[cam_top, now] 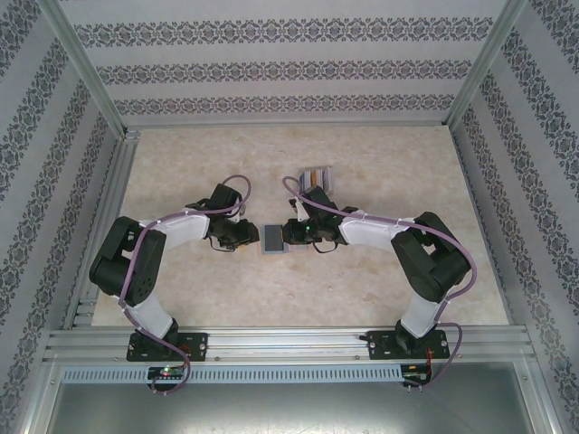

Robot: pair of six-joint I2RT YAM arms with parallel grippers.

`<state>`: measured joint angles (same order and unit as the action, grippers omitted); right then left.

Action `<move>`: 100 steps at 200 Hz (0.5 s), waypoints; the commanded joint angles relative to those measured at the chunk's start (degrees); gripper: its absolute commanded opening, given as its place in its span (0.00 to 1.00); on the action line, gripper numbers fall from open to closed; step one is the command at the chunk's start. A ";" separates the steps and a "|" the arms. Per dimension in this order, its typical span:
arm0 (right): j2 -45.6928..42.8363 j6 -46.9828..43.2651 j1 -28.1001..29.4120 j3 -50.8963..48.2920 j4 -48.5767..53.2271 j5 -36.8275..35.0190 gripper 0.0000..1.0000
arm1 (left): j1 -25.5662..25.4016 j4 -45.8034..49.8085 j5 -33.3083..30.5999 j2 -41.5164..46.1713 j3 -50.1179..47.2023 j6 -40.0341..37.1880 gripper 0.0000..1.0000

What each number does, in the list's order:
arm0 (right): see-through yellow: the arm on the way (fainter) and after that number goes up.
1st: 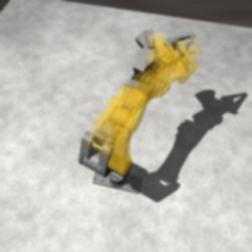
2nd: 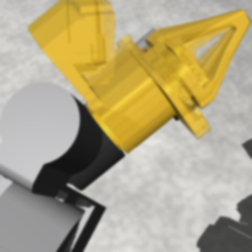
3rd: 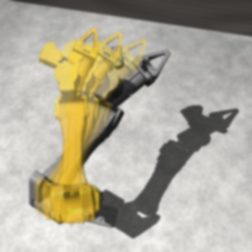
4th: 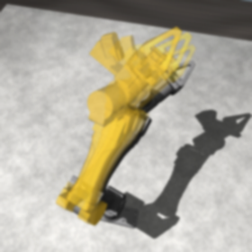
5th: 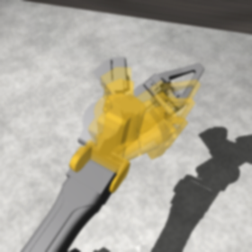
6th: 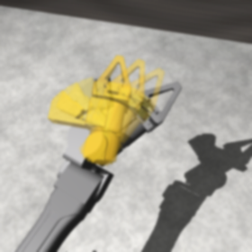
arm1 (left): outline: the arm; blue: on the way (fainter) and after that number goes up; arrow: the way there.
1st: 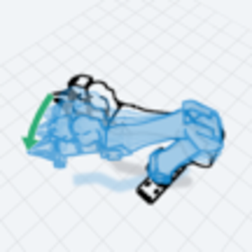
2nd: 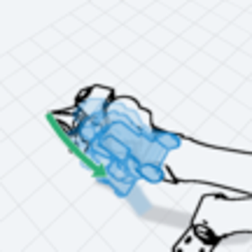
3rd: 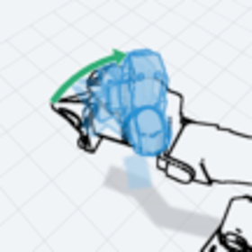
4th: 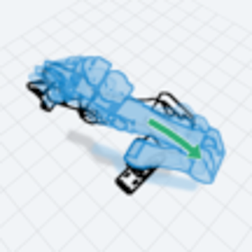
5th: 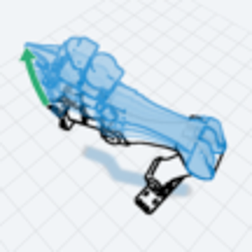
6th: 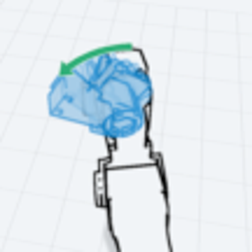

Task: Put the credit cards into the card holder

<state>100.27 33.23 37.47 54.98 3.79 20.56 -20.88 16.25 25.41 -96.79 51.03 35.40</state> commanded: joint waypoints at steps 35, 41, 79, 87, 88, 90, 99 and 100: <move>0.41 1.41 0.24 0.15 -1.76 0.66 0.22 | 0.49 -2.23 3.24 3.74 1.41 1.10 0.01; 0.52 1.48 0.32 0.38 -1.87 0.79 0.23 | 0.44 -2.32 3.56 4.37 1.36 1.37 0.00; 1.38 2.32 0.34 1.31 -2.49 2.00 0.36 | 0.31 -1.51 4.96 7.56 1.88 2.21 0.00; 1.49 2.76 0.26 1.30 -3.09 2.65 0.39 | 0.16 -1.40 5.07 8.11 2.00 2.32 0.00; 1.50 2.83 0.29 1.33 -3.18 2.69 0.39 | 0.15 -1.35 5.12 8.15 1.98 2.36 0.00; 1.51 2.94 0.25 1.28 -3.40 2.86 0.40 | 0.21 -1.39 5.23 8.23 1.98 2.43 0.00; 1.51 3.53 0.29 1.22 -4.21 3.68 0.43 | 0.14 -1.24 5.35 8.62 2.08 2.59 0.00; 1.51 3.60 0.26 1.25 -4.31 3.78 0.43 | 0.14 -1.23 5.35 8.63 2.11 2.63 0.00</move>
<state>100.90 35.27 37.50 55.00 2.33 21.78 -20.88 15.66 29.21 -90.28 51.37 36.84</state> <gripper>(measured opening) 0.405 0.059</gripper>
